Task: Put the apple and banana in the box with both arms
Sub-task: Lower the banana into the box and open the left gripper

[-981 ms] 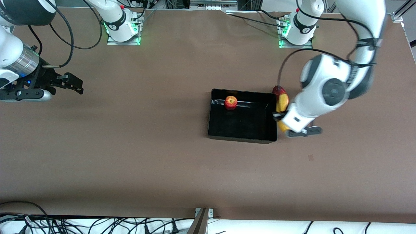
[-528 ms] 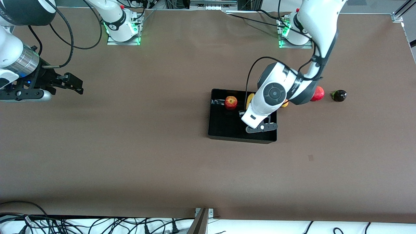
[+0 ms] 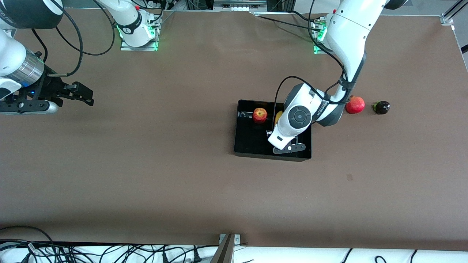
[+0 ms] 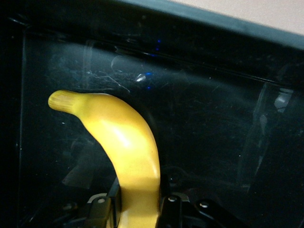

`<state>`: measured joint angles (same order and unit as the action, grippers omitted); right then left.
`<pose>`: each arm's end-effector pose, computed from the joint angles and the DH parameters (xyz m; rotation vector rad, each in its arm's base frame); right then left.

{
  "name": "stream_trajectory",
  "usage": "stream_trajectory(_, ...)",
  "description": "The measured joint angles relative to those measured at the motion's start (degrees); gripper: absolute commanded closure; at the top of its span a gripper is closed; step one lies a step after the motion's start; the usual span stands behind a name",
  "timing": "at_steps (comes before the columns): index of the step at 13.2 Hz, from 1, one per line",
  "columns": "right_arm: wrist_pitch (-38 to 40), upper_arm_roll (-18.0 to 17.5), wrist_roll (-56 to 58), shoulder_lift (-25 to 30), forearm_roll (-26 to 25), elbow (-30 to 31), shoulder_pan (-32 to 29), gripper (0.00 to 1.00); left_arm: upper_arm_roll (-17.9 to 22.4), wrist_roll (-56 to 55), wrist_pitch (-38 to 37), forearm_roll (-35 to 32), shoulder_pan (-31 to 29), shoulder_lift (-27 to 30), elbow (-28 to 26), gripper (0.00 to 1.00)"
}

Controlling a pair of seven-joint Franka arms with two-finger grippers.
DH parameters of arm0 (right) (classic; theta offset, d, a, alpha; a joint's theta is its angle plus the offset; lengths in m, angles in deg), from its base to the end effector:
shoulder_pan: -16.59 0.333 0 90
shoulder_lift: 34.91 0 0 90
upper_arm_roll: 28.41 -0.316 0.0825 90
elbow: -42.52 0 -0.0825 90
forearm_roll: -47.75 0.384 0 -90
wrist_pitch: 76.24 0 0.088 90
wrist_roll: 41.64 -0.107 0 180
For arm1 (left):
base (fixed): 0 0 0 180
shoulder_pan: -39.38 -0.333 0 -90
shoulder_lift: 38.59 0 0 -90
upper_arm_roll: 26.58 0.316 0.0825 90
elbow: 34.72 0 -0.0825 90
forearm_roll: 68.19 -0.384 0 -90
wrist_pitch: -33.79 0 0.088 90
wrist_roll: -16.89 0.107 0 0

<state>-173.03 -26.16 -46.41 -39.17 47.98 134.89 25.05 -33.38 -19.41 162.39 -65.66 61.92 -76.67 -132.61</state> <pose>0.5814 0.0644 0.5729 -3.1400 -0.0389 -0.0043 0.5781 -0.3188 0.1974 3.0973 0.2666 -0.2541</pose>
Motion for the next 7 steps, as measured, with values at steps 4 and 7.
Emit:
stream_trajectory(4, 0.0, 0.0, 0.0, 0.0, 0.0, 0.0, 0.0, 0.00, 0.2, -3.8, -2.0, 0.0, 0.0, 0.5, 0.7, 0.00)
stream_trajectory(7, 0.0, 0.0, 0.0, 0.0, 0.0, 0.0, 0.0, 0.00, 1.2, -4.9, -12.3, 0.0, -1.3, 4.4, 5.8, 0.00)
